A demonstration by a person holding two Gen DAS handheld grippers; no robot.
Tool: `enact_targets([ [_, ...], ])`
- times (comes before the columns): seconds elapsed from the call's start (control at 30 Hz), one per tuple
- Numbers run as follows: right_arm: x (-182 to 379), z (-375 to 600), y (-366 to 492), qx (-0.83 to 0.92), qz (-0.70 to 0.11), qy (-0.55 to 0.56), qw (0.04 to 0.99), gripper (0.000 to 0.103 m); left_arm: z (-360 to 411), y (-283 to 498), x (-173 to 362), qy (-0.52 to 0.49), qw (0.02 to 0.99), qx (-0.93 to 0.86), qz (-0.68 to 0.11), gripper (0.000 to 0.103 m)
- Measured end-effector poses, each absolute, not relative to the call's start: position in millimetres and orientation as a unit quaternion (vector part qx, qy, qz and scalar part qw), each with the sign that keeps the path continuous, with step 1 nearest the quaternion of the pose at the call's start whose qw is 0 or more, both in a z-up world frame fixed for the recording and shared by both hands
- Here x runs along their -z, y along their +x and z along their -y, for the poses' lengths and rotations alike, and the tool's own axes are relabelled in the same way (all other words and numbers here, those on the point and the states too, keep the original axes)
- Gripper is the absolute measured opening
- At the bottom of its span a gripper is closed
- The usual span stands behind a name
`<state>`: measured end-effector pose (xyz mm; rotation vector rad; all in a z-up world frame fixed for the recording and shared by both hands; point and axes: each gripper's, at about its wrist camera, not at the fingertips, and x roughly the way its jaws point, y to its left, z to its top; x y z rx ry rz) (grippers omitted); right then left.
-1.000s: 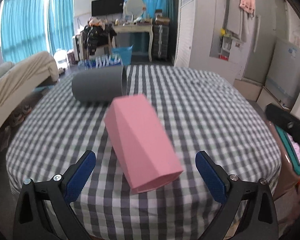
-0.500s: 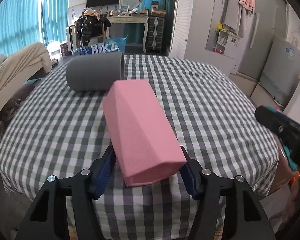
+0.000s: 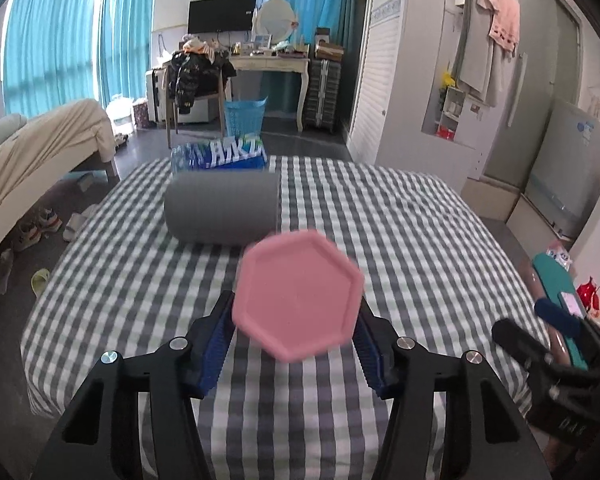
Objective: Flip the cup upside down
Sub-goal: 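Rotate the held pink cup upright with the left tool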
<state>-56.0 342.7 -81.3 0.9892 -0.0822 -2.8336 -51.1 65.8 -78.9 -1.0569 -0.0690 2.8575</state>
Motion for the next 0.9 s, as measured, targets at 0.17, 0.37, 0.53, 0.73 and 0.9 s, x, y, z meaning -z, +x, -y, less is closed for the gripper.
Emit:
enact_targets([
  [0.17, 82.4, -341.3, -56.7, 0.941, 0.030, 0.331, 0.067, 0.090, -62.5, -63.8, 76.9, -0.348, 0.051, -0.936, 0.026, 0.056],
  [0.37, 82.7, -342.1, -58.4, 0.940, 0.030, 0.334, 0.064, 0.090, -62.0, -62.0, 77.4, -0.358, 0.052, -0.932, 0.022, 0.056],
  [0.53, 82.7, -341.7, -59.7, 0.939, 0.030, 0.336, 0.064, 0.090, -63.2, -49.9, 79.2, -0.356, 0.052, -0.933, 0.025, 0.057],
  [0.73, 82.9, -337.1, -60.0, 0.938, 0.027, 0.338, 0.067, 0.090, -69.2, -45.9, 72.3, -0.316, 0.049, -0.947, -0.012, 0.085],
  [0.9, 76.6, -335.5, -61.0, 0.942, 0.020, 0.329, 0.065, 0.090, -62.3, -59.8, 83.1, -0.338, 0.060, -0.939, 0.012, 0.085],
])
